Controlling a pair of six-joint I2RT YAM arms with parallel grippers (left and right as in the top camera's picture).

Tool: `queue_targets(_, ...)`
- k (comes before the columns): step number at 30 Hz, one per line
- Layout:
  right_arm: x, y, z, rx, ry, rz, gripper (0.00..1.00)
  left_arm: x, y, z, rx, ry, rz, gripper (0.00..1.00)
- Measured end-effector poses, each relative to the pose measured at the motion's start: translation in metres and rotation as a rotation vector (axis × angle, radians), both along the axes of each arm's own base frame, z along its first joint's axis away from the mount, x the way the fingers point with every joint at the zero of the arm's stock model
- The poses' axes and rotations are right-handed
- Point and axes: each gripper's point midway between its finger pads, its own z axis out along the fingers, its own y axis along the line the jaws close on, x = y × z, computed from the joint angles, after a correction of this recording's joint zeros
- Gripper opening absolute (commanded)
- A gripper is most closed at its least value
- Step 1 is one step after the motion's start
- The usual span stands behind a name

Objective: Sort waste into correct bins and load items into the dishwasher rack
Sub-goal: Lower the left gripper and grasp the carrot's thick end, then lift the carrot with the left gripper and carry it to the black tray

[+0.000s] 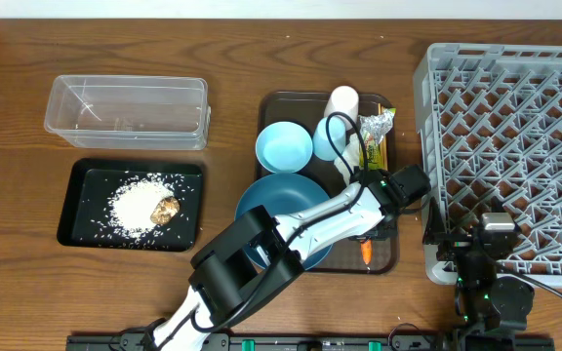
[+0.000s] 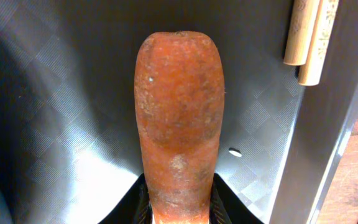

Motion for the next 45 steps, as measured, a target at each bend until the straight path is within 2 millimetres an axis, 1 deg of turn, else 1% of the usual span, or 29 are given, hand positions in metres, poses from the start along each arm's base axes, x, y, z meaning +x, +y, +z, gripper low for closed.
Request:
queue_targets(4,0.0,0.0,0.0,0.0,0.0,0.0,0.99,-0.001,-0.001,0.003,-0.005,-0.004,-0.004,0.2)
queue_targets(6,0.0,0.0,0.0,0.0,0.0,0.0,0.99,-0.001,-0.003,0.012,-0.021,-0.015,-0.015,0.2)
queue_targets(9,0.0,0.0,0.0,0.0,0.0,0.0,0.99,-0.001,-0.009,0.035,-0.067,-0.046,-0.032,0.2)
queue_targets(13,0.0,0.0,0.0,0.0,0.0,0.0,0.99,-0.001,-0.014,0.077,-0.149,-0.096,-0.042,0.2)
queue_targets(15,0.0,0.0,0.0,0.0,0.0,0.0,0.99,0.001,-0.014,0.094,-0.18,-0.116,-0.043,0.2)
queue_targets(17,0.0,0.0,0.0,0.0,0.0,0.0,0.99,0.005,-0.01,0.106,-0.194,-0.131,-0.046,0.2)
queue_targets(19,0.0,0.0,0.0,0.0,0.0,0.0,0.99,0.009,-0.003,0.113,-0.196,-0.137,-0.037,0.2)
queue_targets(22,0.0,0.0,0.0,0.0,0.0,0.0,0.99,0.019,0.014,0.123,-0.187,-0.14,-0.009,0.2)
queue_targets(26,0.0,0.0,0.0,0.0,0.0,0.0,0.99,0.037,0.042,0.135,-0.175,-0.149,0.044,0.2)
queue_targets(30,0.0,0.0,0.0,0.0,0.0,0.0,0.99,0.056,0.086,0.144,-0.122,-0.146,0.129,0.2)
queue_targets(34,0.0,0.0,0.0,0.0,0.0,0.0,0.99,0.074,0.137,0.146,-0.057,-0.122,0.242,0.2)
queue_targets(40,0.0,0.0,0.0,0.0,0.0,0.0,0.99,0.097,0.214,0.141,0.029,-0.071,0.377,0.2)
queue_targets(41,0.0,0.0,0.0,0.0,0.0,0.0,0.99,0.099,0.228,0.141,0.042,-0.062,0.407,0.2)
queue_targets(42,0.0,0.0,0.0,0.0,0.0,0.0,0.99,0.102,0.246,0.14,0.057,-0.05,0.448,0.2)
queue_targets(43,0.0,0.0,0.0,0.0,0.0,0.0,0.99,0.104,0.257,0.14,0.065,-0.044,0.474,0.2)
queue_targets(45,0.0,0.0,0.0,0.0,0.0,0.0,0.99,0.108,0.288,0.139,0.083,-0.027,0.552,0.2)
